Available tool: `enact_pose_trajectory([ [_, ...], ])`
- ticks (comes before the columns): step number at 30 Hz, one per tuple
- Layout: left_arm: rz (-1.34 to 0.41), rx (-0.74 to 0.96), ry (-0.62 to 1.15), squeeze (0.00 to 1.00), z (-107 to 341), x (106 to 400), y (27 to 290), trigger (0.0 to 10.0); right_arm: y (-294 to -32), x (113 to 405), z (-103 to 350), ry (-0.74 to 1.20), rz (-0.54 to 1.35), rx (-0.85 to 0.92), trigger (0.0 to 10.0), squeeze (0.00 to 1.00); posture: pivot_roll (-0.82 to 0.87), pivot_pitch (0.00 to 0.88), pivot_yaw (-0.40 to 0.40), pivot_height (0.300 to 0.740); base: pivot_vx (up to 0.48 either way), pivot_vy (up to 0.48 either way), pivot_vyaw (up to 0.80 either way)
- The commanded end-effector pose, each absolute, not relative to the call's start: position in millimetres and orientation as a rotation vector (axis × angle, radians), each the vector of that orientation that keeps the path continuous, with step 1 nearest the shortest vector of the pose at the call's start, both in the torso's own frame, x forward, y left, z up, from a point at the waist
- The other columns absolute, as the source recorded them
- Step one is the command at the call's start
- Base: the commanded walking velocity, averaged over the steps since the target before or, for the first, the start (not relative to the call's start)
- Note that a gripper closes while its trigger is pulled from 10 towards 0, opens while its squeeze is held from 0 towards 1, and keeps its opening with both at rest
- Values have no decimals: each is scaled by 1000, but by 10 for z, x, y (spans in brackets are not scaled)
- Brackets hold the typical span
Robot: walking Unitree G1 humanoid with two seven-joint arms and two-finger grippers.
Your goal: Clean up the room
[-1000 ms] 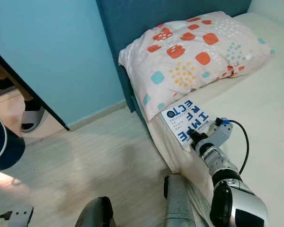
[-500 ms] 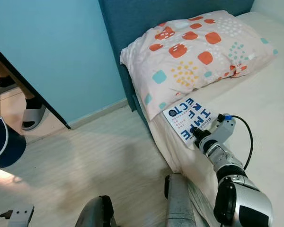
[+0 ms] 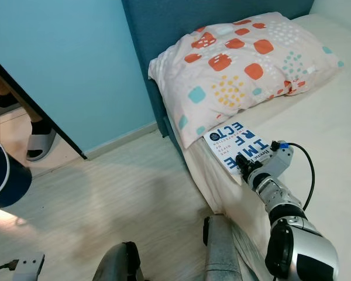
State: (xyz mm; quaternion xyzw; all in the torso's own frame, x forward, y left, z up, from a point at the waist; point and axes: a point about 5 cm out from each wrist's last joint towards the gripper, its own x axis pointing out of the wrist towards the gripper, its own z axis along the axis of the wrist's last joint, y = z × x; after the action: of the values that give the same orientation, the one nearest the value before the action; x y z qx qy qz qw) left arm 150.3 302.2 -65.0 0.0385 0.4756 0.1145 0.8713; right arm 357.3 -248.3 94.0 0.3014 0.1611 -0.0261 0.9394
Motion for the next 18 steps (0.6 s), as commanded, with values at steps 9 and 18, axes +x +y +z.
enact_pose_trajectory([
  [9, 231, 36, 1043, 0, -728, 1447, 2915, 10000, -2735, 3468, 882, 421, -171, 509, 10000, 1000, -130, 253, 69, 601, 0, 0, 0],
  [18, 214, 20, 1041, 0, -742, 1498, 2833, 10000, -2992, 3382, 912, 476, -293, 450, 10000, 1000, -159, 213, 67, 601, 0, 0, 0],
])
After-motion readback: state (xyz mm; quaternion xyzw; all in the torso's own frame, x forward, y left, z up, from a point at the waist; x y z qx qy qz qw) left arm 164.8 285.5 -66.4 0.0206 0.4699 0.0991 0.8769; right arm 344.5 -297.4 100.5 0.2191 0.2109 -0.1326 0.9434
